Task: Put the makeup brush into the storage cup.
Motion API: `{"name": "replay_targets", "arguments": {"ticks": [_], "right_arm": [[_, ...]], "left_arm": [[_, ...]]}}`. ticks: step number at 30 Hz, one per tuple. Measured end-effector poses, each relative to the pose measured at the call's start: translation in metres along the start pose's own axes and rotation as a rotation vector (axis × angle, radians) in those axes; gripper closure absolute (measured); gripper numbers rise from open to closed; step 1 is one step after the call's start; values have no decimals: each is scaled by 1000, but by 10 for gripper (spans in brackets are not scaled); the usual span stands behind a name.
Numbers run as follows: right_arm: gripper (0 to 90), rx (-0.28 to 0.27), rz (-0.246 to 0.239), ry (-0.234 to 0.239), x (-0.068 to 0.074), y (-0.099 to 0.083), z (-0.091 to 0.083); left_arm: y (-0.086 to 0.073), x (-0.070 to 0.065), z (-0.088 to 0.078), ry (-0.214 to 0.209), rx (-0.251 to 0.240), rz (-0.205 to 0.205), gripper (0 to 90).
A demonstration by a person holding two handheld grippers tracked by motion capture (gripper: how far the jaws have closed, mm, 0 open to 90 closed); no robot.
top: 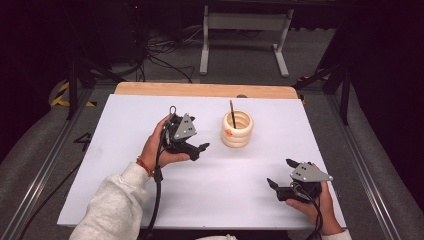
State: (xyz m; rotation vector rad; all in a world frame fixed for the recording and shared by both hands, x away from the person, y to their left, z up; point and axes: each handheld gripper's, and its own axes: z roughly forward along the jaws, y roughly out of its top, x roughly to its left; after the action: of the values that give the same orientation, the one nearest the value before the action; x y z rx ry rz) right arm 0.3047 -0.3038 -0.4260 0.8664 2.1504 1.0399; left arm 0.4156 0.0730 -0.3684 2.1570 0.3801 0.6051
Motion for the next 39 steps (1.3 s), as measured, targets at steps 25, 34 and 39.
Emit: {"name": "replay_targets", "arguments": {"ticks": [25, 34, 39], "right_arm": [[117, 1, -2, -1, 0, 0, -1], [117, 0, -3, -2, 0, 0, -1], [117, 1, -4, -1, 0, 0, -1]], "left_arm": [[-25, -4, -15, 24, 16, 0, 77], [-34, -5, -19, 34, 37, 5, 79], [-40, -5, -23, 36, 49, 1, 80]]}}
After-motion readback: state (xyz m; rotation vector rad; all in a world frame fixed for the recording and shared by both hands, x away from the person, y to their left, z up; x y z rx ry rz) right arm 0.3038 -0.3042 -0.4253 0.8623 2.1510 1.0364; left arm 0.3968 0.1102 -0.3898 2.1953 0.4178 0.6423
